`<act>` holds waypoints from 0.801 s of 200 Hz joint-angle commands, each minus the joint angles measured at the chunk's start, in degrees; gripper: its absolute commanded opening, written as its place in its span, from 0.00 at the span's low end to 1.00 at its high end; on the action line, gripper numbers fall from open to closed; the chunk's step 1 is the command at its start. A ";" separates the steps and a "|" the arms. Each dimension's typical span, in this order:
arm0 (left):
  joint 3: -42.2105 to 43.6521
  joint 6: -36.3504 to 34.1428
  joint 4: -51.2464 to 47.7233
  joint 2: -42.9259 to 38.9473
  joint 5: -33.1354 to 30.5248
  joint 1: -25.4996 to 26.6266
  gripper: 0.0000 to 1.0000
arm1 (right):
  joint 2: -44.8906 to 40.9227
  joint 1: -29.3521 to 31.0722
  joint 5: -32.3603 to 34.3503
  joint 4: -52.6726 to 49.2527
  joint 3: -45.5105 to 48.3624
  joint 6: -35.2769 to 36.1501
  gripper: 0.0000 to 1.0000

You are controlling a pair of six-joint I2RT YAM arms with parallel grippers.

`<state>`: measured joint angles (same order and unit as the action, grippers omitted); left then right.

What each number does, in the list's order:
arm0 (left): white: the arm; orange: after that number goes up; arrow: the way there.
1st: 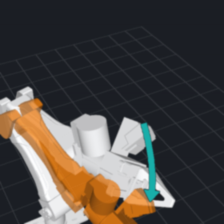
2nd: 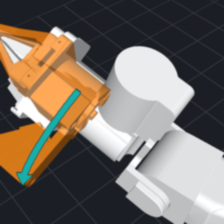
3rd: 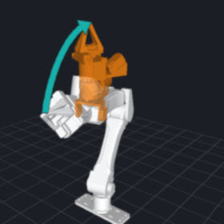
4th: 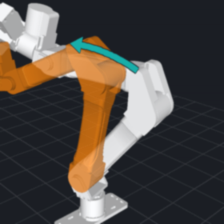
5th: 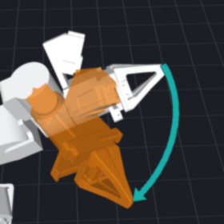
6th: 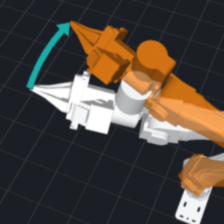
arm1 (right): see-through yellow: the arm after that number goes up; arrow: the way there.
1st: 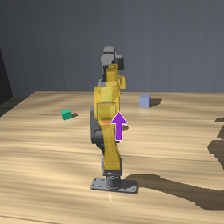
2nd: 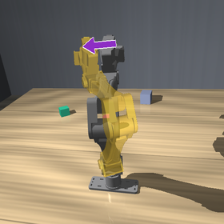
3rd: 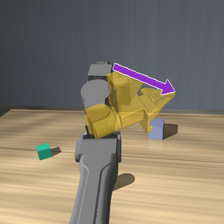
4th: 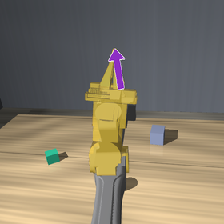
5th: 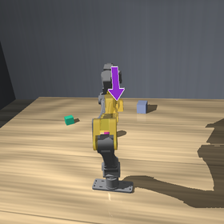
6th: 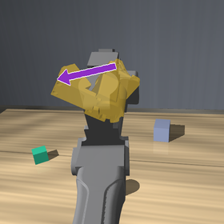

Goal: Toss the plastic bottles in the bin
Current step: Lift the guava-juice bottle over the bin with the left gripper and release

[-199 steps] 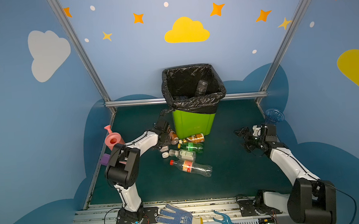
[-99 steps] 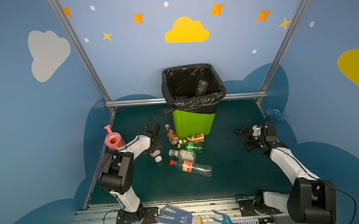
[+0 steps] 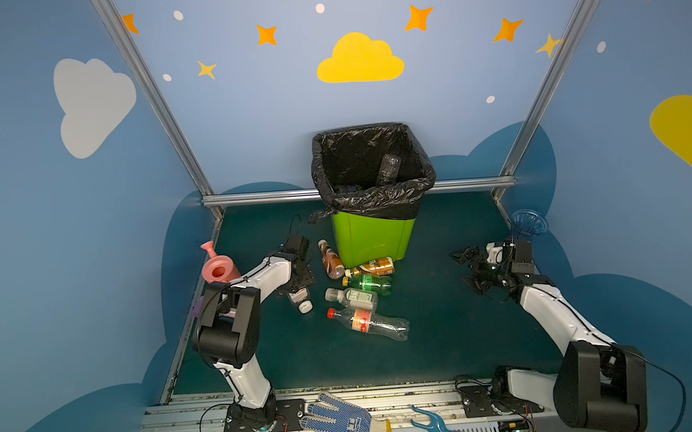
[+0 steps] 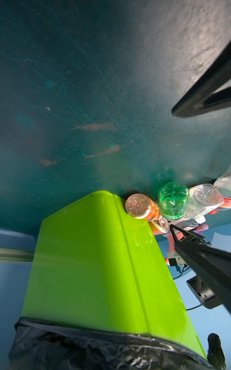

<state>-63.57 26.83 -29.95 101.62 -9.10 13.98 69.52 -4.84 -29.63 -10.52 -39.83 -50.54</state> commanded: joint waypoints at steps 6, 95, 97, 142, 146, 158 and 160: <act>-2.21 0.25 -1.17 2.62 1.78 -0.27 0.81 | 0.02 -0.39 -0.48 0.20 0.81 0.53 0.95; -2.17 -0.88 2.26 -14.39 5.22 -5.84 0.49 | 1.16 -0.89 -1.39 0.83 -0.21 0.14 0.95; -2.65 -0.92 2.36 -15.30 5.23 -6.19 0.49 | 1.22 -0.83 -1.40 0.85 -0.26 0.15 0.95; -13.28 -2.55 14.03 -35.95 0.98 -15.81 0.49 | 1.77 -0.98 -1.47 1.21 -1.65 0.27 0.95; -13.75 -2.48 16.14 -37.33 0.60 -16.51 0.49 | 1.75 -1.03 -1.40 1.36 -1.55 0.23 0.95; -15.91 -1.98 21.22 -40.19 -0.60 -18.17 0.49 | 1.67 -1.11 -1.04 1.85 -1.29 0.01 0.95; -16.35 -1.92 21.79 -40.41 -0.82 -18.39 0.49 | 1.68 -1.13 -0.98 1.96 -1.23 -0.17 0.95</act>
<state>-76.38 25.36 -19.49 66.92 -6.48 -1.74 71.13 -5.56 -30.55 -9.96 -39.88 -50.57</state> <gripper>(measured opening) 0.585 0.951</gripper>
